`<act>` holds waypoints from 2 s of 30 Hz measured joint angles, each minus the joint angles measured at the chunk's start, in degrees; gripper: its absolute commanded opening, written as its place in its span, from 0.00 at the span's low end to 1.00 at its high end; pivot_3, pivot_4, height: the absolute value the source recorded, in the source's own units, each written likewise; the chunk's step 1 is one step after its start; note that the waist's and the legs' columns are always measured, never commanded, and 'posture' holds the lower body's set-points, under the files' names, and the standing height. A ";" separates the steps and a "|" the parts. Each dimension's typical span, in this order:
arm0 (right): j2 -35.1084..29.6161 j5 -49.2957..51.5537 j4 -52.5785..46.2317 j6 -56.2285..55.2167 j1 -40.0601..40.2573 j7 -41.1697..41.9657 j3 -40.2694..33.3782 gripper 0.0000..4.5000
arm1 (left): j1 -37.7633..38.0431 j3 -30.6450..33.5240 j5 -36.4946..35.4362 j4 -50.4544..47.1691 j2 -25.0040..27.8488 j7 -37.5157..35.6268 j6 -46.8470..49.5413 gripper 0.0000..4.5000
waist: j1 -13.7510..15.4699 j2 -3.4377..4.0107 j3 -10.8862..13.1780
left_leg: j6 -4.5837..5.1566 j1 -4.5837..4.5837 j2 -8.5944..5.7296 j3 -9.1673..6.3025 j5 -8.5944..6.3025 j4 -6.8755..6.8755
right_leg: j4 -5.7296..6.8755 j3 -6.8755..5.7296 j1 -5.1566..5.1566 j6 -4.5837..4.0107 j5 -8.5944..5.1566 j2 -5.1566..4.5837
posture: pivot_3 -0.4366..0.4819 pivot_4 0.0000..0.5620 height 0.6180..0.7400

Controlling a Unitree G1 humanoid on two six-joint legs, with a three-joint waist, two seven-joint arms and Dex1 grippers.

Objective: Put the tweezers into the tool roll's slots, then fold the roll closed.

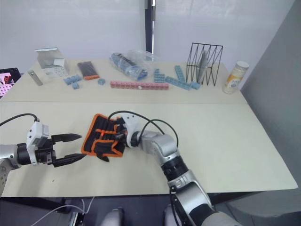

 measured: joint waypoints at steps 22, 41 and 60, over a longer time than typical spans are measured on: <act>-5.11 -1.12 -4.23 -17.16 5.17 18.47 -0.32 0.39 | 0.37 0.18 0.01 0.04 0.62 0.06 0.03 1.00 | 0.24 0.00 0.00 | 0.00 0.00 0.05 -0.02 0.00 0.05 | 0.04 0.00 0.01 -0.01 0.00 0.08 | 0.48 0.27 1.00; -2.72 -18.26 12.18 -28.44 3.32 18.39 6.61 0.01 | -2.02 7.28 -5.24 2.52 -1.09 13.82 16.61 1.00 | 0.20 -0.05 -0.04 | -0.03 0.92 0.21 -0.03 -0.01 0.09 | 0.03 0.01 0.88 -0.35 -0.17 0.25 | 0.48 0.27 1.00; -6.44 -19.53 2.69 -23.54 6.73 21.80 4.57 0.00 | -8.16 -0.22 -2.42 8.72 -8.62 23.69 24.93 0.74 | 1.14 -0.12 -0.08 | -0.04 0.85 0.21 -0.02 -0.01 0.08 | 0.05 0.01 0.82 -0.07 0.02 0.26 | 0.48 0.27 1.00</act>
